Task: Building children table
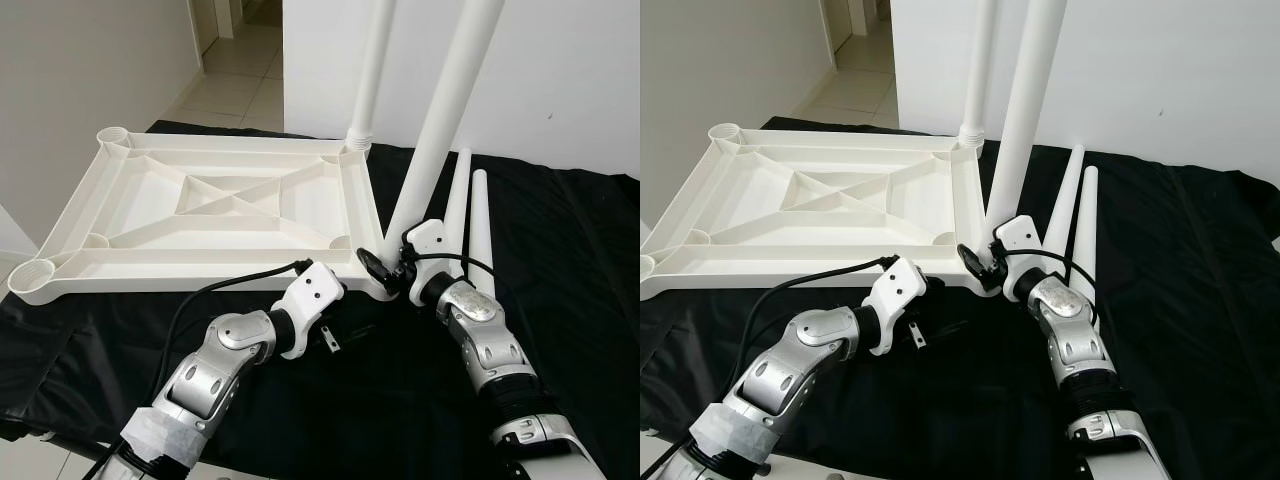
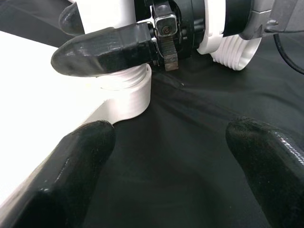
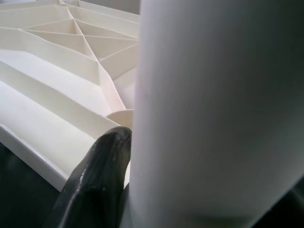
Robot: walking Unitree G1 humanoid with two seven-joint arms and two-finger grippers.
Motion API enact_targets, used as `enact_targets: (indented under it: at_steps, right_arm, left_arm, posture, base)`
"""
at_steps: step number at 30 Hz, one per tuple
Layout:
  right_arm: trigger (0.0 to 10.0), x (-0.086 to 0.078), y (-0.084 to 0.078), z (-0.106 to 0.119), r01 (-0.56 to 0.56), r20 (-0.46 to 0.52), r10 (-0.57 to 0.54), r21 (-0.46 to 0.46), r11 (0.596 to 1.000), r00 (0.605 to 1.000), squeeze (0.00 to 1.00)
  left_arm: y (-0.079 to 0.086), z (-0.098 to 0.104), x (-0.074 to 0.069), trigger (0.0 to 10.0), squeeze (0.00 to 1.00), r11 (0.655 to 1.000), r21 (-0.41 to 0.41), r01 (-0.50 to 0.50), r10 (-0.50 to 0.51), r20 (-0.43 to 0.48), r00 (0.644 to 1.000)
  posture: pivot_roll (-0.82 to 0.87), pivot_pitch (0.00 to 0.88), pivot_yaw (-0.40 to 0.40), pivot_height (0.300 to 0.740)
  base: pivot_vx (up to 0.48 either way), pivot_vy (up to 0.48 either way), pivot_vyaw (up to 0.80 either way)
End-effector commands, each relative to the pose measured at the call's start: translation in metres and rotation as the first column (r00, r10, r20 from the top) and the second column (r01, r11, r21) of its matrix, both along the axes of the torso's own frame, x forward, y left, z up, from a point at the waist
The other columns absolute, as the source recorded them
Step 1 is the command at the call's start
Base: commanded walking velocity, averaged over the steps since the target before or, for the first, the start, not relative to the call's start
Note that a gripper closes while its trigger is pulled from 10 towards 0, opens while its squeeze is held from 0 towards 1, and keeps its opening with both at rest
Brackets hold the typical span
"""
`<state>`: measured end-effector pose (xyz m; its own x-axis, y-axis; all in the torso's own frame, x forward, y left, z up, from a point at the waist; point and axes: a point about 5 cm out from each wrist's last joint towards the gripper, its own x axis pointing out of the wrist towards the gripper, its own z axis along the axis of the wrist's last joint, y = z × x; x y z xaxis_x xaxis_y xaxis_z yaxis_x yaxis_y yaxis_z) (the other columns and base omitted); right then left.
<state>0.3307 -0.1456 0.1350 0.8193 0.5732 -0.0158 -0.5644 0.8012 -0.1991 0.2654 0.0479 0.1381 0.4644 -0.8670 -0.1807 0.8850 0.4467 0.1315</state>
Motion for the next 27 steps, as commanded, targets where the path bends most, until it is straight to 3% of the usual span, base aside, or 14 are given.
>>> enact_targets:
  at_steps: [1, 8, 9, 11, 12, 15, 16, 18, 20, 21, 22, 25, 27]
  right_arm:
    - [0.0, 0.000, 0.002, -0.003, -0.015, -0.012, 0.015, -0.011, 1.000, 1.000, 0.00]
    - [0.0, 0.000, 0.001, -0.006, 0.013, -0.009, -0.013, 0.018, 1.000, 1.000, 0.00]
    - [0.7, 0.000, 0.001, -0.006, 0.045, -0.010, -0.045, 0.030, 0.999, 0.999, 0.00]
    - [0.7, 0.000, 0.001, -0.006, 0.045, -0.010, -0.045, 0.030, 0.999, 0.999, 0.00]
    - [10.0, 0.000, 0.001, -0.006, 0.084, -0.009, -0.084, 0.033, 0.996, 0.996, 0.00]
    - [10.0, 0.000, 0.003, -0.006, 0.142, -0.013, -0.141, 0.050, 0.989, 0.990, 0.00]
    - [10.0, -0.001, 0.003, -0.006, 0.228, -0.030, -0.226, 0.083, 0.970, 0.974, 0.00]
    - [10.0, -0.001, 0.004, -0.006, 0.292, -0.052, -0.288, 0.120, 0.949, 0.956, 0.00]
    - [10.0, -0.001, 0.004, -0.006, 0.292, -0.052, -0.288, 0.120, 0.949, 0.956, 0.00]
    - [10.0, -0.004, 0.007, -0.006, 0.355, -0.063, -0.349, 0.139, 0.924, 0.935, 0.00]
    - [10.0, -0.004, 0.007, -0.006, 0.355, -0.063, -0.349, 0.139, 0.924, 0.935, 0.00]
    - [10.0, -0.016, 0.019, -0.005, 0.482, -0.075, -0.477, 0.197, 0.854, 0.875, 0.00]
    - [10.0, -0.016, 0.019, -0.005, 0.482, -0.075, -0.477, 0.197, 0.854, 0.875, 0.00]
  left_arm:
    - [0.000, 0.001, -0.001, 10.0, 0.00, 1.000, 0.005, 0.004, -0.004, 0.005, 1.000]
    - [0.000, 0.001, -0.001, 10.0, 0.00, 1.000, 0.007, 0.008, -0.008, 0.006, 1.000]
    - [0.000, 0.001, 0.000, 10.0, 0.00, 1.000, 0.007, 0.007, -0.007, 0.007, 1.000]
    - [0.000, 0.001, 0.000, 10.0, 0.00, 1.000, 0.007, 0.007, -0.007, 0.007, 1.000]
    - [0.000, 0.001, 0.000, 10.0, 0.00, 1.000, 0.007, 0.003, -0.003, 0.008, 1.000]
    - [0.001, 0.002, 0.002, 10.0, 0.00, 1.000, 0.006, -0.006, 0.006, 0.011, 1.000]
    - [0.002, 0.002, 0.003, 10.0, 0.00, 1.000, 0.005, -0.017, 0.017, 0.014, 1.000]
    - [0.002, 0.002, 0.004, 10.0, 0.00, 1.000, 0.005, -0.025, 0.025, 0.017, 1.000]
    - [0.002, 0.002, 0.004, 10.0, 0.00, 1.000, 0.005, -0.025, 0.025, 0.017, 1.000]
    - [0.003, 0.003, 0.005, 10.0, 0.00, 0.999, 0.003, -0.036, 0.036, 0.018, 0.999]
    - [0.003, 0.003, 0.005, 10.0, 0.00, 0.999, 0.003, -0.036, 0.036, 0.018, 0.999]
    - [0.004, 0.003, 0.008, 10.0, 0.00, 0.998, -0.001, -0.057, 0.057, 0.020, 0.998]
    - [0.004, 0.003, 0.008, 10.0, 0.00, 0.998, -0.001, -0.057, 0.057, 0.020, 0.998]
  posture:
    - [-0.03, 0.015, -0.019, 0.740]
    - [-0.03, 0.016, -0.016, 0.740]
    - [-0.03, 0.015, -0.016, 0.740]
    - [-0.03, 0.015, -0.016, 0.740]
    - [-0.03, 0.015, -0.016, 0.740]
    - [-0.03, 0.015, -0.017, 0.740]
    - [-0.03, 0.017, -0.018, 0.740]
    - [-0.03, 0.017, -0.018, 0.740]
    - [-0.03, 0.017, -0.018, 0.740]
    - [-0.03, 0.018, -0.018, 0.740]
    - [-0.03, 0.018, -0.018, 0.740]
    - [-0.04, 0.024, -0.020, 0.740]
    - [-0.04, 0.024, -0.020, 0.740]
  base:
    - [0.000, 0.000, 0.00]
    - [0.000, 0.000, 0.00]
    - [0.000, 0.000, 0.00]
    - [0.000, 0.000, 0.00]
    - [0.000, 0.000, 0.00]
    - [0.000, 0.000, 0.00]
    - [0.000, 0.000, 0.00]
    - [0.000, 0.000, 0.00]
    - [0.000, 0.000, 0.00]
    - [0.000, 0.000, 0.00]
    - [0.000, 0.000, 0.00]
    - [0.000, 0.000, 0.00]
    - [0.000, 0.000, 0.00]
